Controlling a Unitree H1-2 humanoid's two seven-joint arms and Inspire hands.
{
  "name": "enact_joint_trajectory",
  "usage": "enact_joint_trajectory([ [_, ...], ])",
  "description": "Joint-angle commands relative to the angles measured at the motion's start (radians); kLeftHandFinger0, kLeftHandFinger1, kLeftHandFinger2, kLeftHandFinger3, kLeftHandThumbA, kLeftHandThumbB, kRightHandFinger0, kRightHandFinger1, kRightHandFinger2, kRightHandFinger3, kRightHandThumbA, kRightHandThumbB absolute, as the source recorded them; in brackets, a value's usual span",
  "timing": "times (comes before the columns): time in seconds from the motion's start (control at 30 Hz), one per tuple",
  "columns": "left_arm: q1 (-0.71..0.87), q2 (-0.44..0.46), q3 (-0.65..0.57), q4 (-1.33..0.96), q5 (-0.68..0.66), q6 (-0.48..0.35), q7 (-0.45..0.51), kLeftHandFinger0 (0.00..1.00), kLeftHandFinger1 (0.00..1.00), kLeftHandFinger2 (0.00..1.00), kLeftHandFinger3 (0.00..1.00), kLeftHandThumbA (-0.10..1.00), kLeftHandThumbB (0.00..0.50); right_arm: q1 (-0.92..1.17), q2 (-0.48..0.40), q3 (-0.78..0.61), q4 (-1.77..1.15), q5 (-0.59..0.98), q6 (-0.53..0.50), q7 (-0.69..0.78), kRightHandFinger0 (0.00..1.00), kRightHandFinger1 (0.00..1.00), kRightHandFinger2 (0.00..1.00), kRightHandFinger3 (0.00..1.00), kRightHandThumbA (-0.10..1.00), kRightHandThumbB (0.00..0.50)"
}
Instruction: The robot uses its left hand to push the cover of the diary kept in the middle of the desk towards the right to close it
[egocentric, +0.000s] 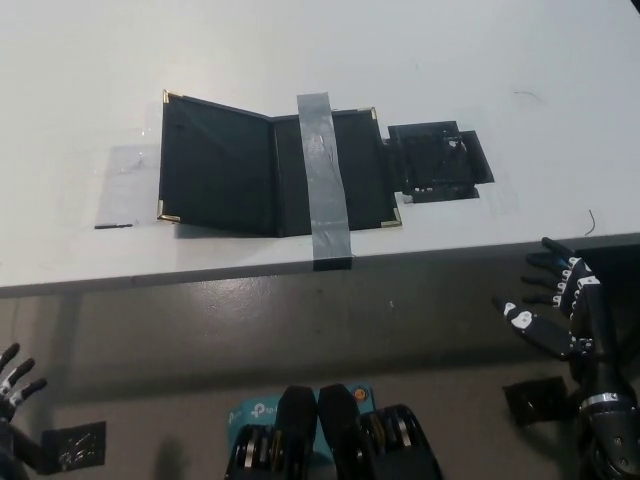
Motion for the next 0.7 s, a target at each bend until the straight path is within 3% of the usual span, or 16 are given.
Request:
enact_joint_trajectory([
  [0.0,0.001,0.049,-0.067,-0.19,0.04,0.025,-0.049,0.74,0.8,0.83,0.91,1.0,0.324,-0.027,-0.004,0.0,-0.007,-0.019,-0.016,-0.018,0.46,0.62,0.72,0.83,0.88,0.083],
  [0.07,-0.005,0.067,-0.096,-0.275,0.0,0.052,-0.079,0.74,0.81,0.84,0.92,1.0,0.341,-0.025,0.002,-0.005,-0.018,-0.007,0.005,-0.015,0.48,0.63,0.72,0.84,0.87,0.089],
  [0.13,-0.022,0.089,-0.121,-0.367,-0.07,0.066,-0.117,0.76,0.82,0.87,0.95,1.0,0.307,-0.025,0.0,-0.003,-0.023,-0.014,0.012,-0.015,0.49,0.63,0.73,0.85,0.87,0.086],
  [0.23,-0.058,0.101,-0.137,-0.469,-0.124,0.125,-0.111,0.74,0.8,0.85,0.94,1.0,0.296,-0.025,0.004,-0.007,-0.025,-0.009,0.017,-0.018,0.5,0.63,0.72,0.85,0.86,0.094],
  [0.27,-0.095,0.131,-0.142,-0.544,-0.198,0.159,-0.125,0.79,0.84,0.9,0.99,1.0,0.257,-0.026,-0.002,-0.004,-0.016,-0.014,0.005,-0.017,0.5,0.63,0.72,0.85,0.87,0.085],
  [0.37,-0.165,0.139,-0.124,-0.609,-0.296,0.236,-0.078,0.79,0.83,0.88,0.97,1.0,0.274,-0.026,-0.004,-0.005,-0.013,-0.014,0.001,-0.016,0.49,0.64,0.73,0.85,0.86,0.066],
  [0.53,-0.273,0.147,-0.098,-0.542,-0.308,0.279,-0.054,0.83,0.83,0.85,0.95,1.0,0.174,-0.023,-0.004,-0.007,-0.016,-0.01,0.005,-0.014,0.49,0.63,0.72,0.84,0.85,0.066],
  [0.67,-0.311,0.139,-0.093,-0.472,-0.355,0.291,-0.006,0.89,0.9,0.9,1.0,1.0,0.118,-0.012,-0.006,-0.003,-0.017,-0.012,-0.005,-0.01,0.49,0.63,0.72,0.84,0.85,0.06],
])
